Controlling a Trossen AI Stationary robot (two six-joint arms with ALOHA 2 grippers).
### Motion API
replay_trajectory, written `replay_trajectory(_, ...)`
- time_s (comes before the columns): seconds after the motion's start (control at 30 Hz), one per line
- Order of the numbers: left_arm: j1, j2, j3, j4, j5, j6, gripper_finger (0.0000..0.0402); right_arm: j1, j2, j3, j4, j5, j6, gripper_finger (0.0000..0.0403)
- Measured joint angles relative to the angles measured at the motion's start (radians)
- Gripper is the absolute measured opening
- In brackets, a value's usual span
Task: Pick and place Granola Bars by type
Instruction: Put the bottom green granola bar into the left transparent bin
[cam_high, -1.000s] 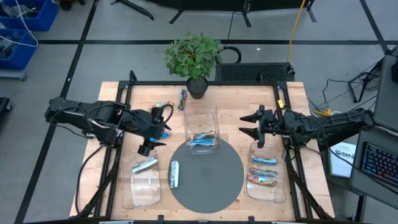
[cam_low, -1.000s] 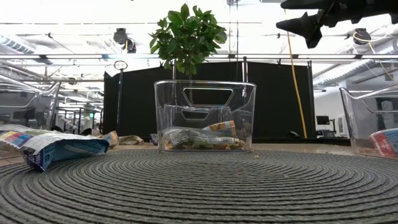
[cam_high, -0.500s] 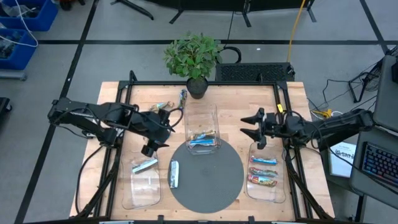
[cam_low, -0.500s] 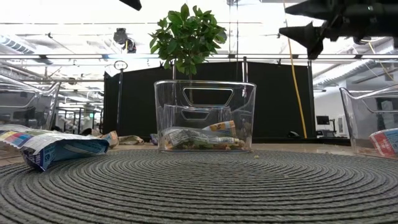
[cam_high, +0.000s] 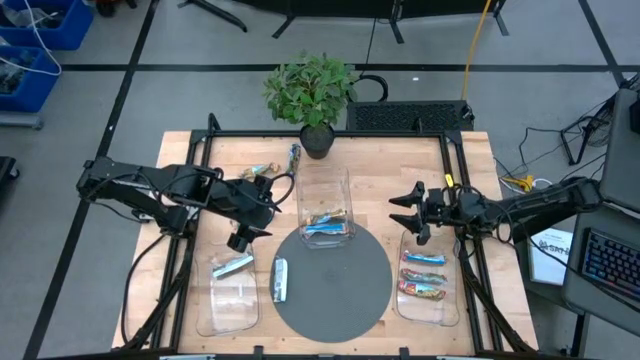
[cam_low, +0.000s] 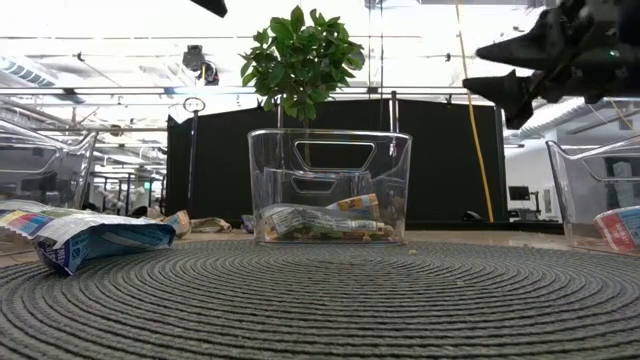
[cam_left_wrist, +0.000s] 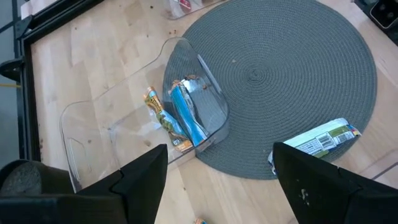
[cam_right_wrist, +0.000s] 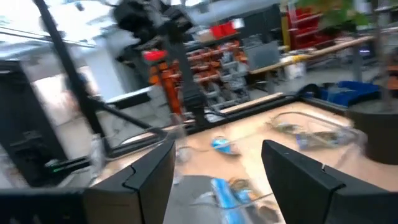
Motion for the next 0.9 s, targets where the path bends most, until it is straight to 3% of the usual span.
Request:
replay_trajectory(0.13,0.0,0.0,0.0,0.0,0.0,-0.02,0.0294,0.0,-0.078,-0.039,0.008,-0.089,0.001,0.0233)
replay_trajectory(0.27,0.0,0.0,0.0,0.0,0.0,-0.017,0.0294,0.0,-0.159,-0.061,-0.061,-0.085,-0.008,0.0233)
replay_trajectory(0.53,0.015,0.051,-0.001,-0.004,0.063,-0.017,0.0294,0.0,-0.311,-0.069,-0.274,0.088,-0.02,0.0233)
replay_trajectory(0.9,-0.024,0.247,-0.002,-0.017,0.145,0.282,0.0294,0.0,-0.367,-0.071,-0.404,0.097,0.014,0.0233)
